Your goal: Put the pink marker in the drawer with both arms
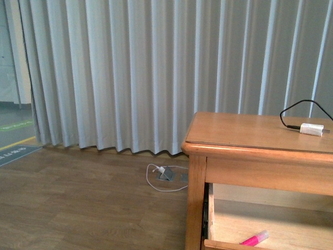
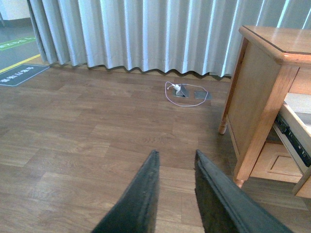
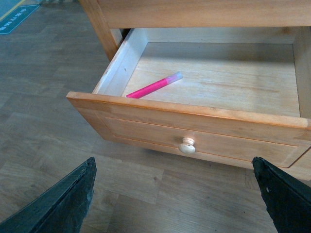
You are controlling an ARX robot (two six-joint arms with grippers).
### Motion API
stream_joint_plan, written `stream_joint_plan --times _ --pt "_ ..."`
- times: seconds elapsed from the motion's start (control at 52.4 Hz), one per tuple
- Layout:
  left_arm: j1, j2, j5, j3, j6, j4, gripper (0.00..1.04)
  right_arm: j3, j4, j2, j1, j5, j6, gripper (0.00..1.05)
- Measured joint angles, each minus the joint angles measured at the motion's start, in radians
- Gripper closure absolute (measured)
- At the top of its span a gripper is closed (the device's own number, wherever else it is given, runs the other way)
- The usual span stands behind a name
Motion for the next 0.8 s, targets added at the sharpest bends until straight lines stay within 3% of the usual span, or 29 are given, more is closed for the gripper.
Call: stream_joint_plan --times 0.057,0.095,0.21,0.362,0.553,0.801 --pt "0.0 0.0 0.0 0.0 0.0 0.0 0.68 -0.059 0.154 -0.008 0.019 0.138 -0.034 0.08" --pt "0.0 0.0 0.0 0.0 0.0 0.0 0.59 -0.057 0.164 0.016 0.016 0.164 -0.052 0.08" --pt "0.0 0.0 0.0 0.0 0.0 0.0 0.32 -0.032 0.146 0.187 -0.007 0.108 -0.106 0.08" --pt "0.0 0.0 0.0 0.0 0.0 0.0 0.05 0.006 0.243 0.457 -0.02 0.081 -0.146 0.08" --pt "0.0 0.0 0.0 0.0 0.0 0.0 0.06 0.06 0.349 0.73 -0.003 0.094 -0.175 0.08" --pt "0.0 0.0 0.0 0.0 0.0 0.0 0.06 0.142 0.534 0.992 0.046 0.183 -0.14 0.08"
